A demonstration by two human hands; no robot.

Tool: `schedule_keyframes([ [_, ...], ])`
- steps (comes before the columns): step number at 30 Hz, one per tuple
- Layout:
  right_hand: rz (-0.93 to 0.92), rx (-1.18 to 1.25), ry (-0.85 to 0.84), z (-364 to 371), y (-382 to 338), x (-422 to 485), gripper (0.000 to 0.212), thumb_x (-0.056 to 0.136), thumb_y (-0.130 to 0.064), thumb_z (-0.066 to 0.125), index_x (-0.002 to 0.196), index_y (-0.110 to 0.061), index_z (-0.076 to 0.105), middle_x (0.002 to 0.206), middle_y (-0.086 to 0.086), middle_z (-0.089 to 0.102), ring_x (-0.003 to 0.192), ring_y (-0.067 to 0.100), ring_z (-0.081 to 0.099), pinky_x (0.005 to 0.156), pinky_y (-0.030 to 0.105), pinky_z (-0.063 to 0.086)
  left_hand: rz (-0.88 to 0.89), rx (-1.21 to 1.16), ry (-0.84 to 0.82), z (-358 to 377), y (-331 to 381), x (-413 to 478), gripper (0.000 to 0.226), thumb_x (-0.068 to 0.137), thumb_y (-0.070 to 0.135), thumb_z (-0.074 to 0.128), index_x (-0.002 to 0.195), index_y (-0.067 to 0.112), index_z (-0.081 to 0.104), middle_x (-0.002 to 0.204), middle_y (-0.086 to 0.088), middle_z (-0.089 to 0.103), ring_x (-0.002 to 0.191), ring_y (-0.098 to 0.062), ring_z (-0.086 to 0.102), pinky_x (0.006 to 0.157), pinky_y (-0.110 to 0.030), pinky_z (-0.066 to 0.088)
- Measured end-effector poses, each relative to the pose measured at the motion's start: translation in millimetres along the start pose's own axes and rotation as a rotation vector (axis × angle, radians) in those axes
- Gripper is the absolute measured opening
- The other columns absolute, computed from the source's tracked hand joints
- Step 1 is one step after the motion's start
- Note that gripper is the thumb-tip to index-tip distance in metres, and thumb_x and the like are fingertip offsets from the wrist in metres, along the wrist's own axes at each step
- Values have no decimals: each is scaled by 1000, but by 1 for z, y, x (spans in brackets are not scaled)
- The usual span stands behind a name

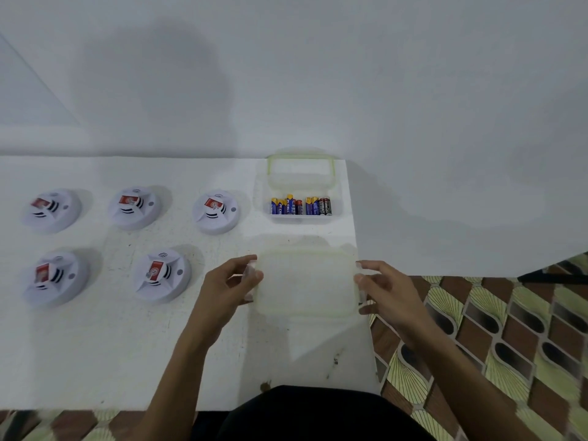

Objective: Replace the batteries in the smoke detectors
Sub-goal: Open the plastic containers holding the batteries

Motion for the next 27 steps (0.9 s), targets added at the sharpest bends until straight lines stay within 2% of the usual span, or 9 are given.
schedule_keyframes([
  [4,4,14,36,-2,-4,1,24,90,-18,67,114,-14,68,91,18,72,86,33,71,66,33,60,-43,20,-46,-3,-2,-3,28,86,25,66,114,20,65,98,-7,70,91,-19,68,71,-34,59],
  [7,11,4,46,-5,-12,1,20,89,-19,69,105,-8,71,84,19,71,70,30,67,65,36,59,-20,75,-55,-9,5,-5,20,91,22,61,109,24,67,90,-6,69,83,-17,67,67,-29,58],
  [10,4,37,3,-8,-28,-3,17,90,-22,68,99,-8,72,77,19,68,63,23,60,60,31,53,8,106,-66,-15,16,-7,18,92,19,59,107,25,68,88,-6,70,81,-18,66,67,-28,57],
  [14,6,105,-48,-14,-54,-7,18,89,-19,67,98,-5,72,81,13,69,70,23,64,63,30,55,82,83,-56,-23,44,-12,18,88,18,62,105,20,70,89,-6,72,83,-20,66,72,-31,57],
  [17,-37,161,-41,-20,-77,-5,21,84,-20,68,97,-3,71,88,10,67,76,20,62,67,28,53,191,64,22,-30,74,-13,16,84,22,65,99,20,72,95,2,72,82,-19,64,70,-29,55],
  [19,-103,130,-11,-25,-97,-1,24,80,-27,71,96,-10,72,94,9,63,82,19,59,76,33,53,263,78,78,-34,96,-12,14,86,20,64,97,23,72,81,9,67,71,-13,59,63,-25,53],
  [21,-181,108,18,-27,-118,5,24,77,-32,71,95,-16,73,89,10,58,78,19,56,77,33,53,326,101,93,-34,117,-9,15,90,18,60,98,23,71,68,6,60,61,-9,56,56,-22,52],
  [24,-270,212,-17,-24,-142,20,12,90,-21,63,96,-13,70,78,11,59,73,23,58,72,35,54,385,131,67,-29,143,0,16,95,18,53,100,23,67,79,-2,69,67,-15,68,57,-29,54],
  [27,-314,282,-23,-24,-160,42,20,99,-7,48,97,-6,68,84,15,64,76,28,62,71,36,54,439,111,94,-29,162,23,19,97,16,50,107,16,66,89,-5,71,78,-19,71,59,-32,57],
])
Point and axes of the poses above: each hand's wrist, its own x-axis towards the middle knuckle, its own z-axis out of the palm, y = z × x, the point moved 7 cm from there along x, towards the middle knuckle
